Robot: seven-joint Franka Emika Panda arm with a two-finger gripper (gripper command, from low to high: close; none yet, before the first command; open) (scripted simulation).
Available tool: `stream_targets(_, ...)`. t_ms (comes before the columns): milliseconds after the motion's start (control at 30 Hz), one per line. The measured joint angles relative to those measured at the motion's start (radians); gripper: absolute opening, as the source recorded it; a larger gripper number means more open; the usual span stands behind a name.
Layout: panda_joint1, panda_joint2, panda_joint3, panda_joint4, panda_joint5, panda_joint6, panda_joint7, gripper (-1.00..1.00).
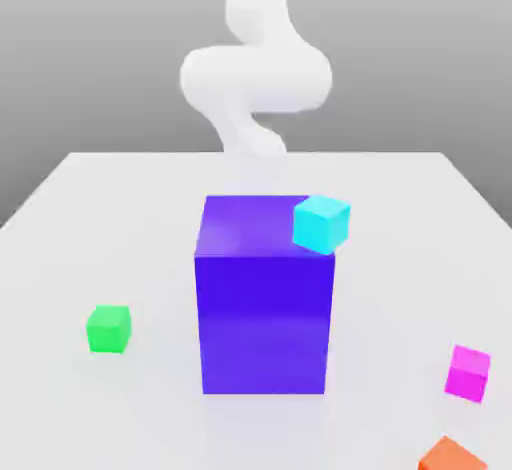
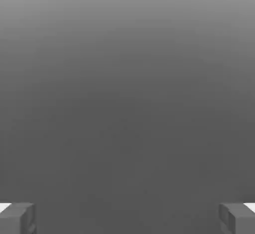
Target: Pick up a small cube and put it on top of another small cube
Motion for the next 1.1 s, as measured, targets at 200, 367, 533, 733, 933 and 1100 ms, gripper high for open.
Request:
stream_targets(200, 0.059, 0.224, 0.077, -0.046, -0.046, 0.093, -0.064, 0.0)
stream_targets(367, 0.108, 0.405, 0.138, -0.083, -0.085, 0.169, -0.116, 0.0)
stream_targets(533, 0.159, 0.586, 0.197, -0.12, -0.124, 0.245, -0.167, 0.0)
stream_targets(733, 0.256, 0.803, 0.246, -0.164, -0.163, 0.336, -0.233, 0.0)
stream_targets(933, 0.322, 1.019, 0.247, -0.178, -0.23, 0.453, -0.247, 0.0)
stream_targets(1100, 0.387, 1.124, 0.173, -0.155, -0.288, 0.532, -0.205, -1.0)
